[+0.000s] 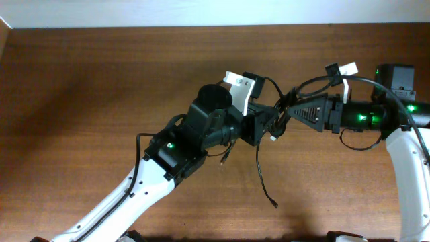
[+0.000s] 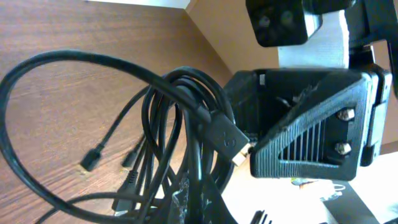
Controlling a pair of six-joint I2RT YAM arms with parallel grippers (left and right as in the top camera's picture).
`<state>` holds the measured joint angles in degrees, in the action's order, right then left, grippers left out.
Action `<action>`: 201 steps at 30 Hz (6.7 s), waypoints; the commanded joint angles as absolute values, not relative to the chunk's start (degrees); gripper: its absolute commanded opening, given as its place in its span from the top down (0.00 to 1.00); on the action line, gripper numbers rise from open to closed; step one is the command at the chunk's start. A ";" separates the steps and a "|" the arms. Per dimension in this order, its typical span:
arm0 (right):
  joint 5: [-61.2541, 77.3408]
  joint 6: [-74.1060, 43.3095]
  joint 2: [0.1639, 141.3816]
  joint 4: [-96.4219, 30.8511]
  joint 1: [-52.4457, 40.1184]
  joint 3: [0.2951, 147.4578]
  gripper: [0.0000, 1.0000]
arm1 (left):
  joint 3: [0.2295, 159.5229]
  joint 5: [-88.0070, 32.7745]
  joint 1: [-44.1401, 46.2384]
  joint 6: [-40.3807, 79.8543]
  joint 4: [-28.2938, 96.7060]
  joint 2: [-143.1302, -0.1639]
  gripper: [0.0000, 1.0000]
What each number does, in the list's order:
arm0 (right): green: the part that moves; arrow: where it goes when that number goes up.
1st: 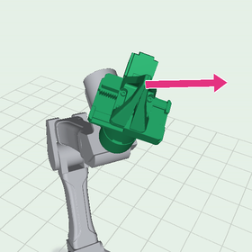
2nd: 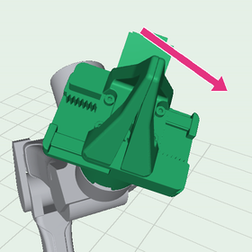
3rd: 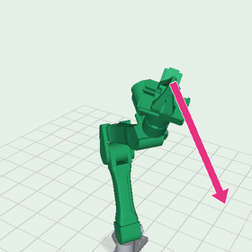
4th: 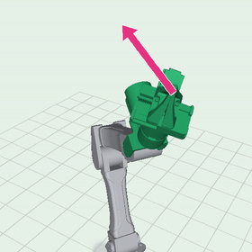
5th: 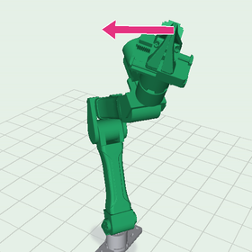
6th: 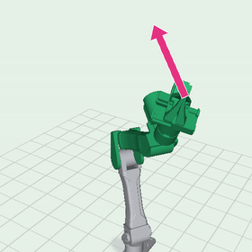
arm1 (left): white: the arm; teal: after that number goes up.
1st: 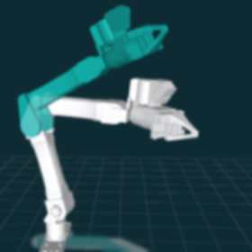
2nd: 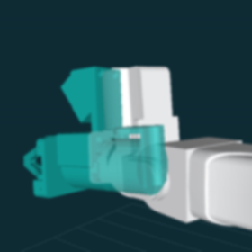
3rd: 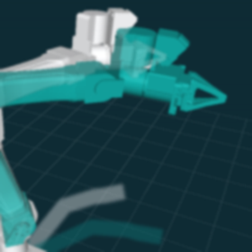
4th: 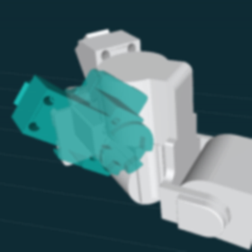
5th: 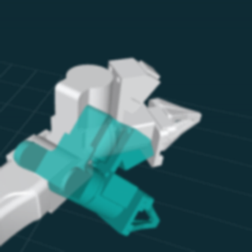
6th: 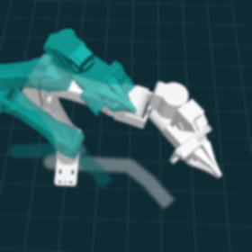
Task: Untangle cables
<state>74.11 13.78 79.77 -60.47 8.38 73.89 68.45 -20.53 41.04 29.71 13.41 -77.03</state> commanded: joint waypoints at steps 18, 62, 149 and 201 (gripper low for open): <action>65.73 12.71 79.22 -55.22 3.38 74.43 0.91 | 68.62 -29.34 44.12 31.64 7.70 -74.98 1.00; 88.12 15.84 78.98 -56.10 3.38 74.43 0.96 | 68.51 -24.25 39.66 26.68 19.77 -79.72 1.00; 75.85 55.05 77.41 -91.74 0.05 74.30 0.39 | 68.51 -19.31 48.75 20.53 28.71 -70.17 1.00; 65.65 50.61 77.41 -87.99 2.22 74.30 0.07 | 68.40 -16.86 48.64 31.48 27.18 -70.17 1.00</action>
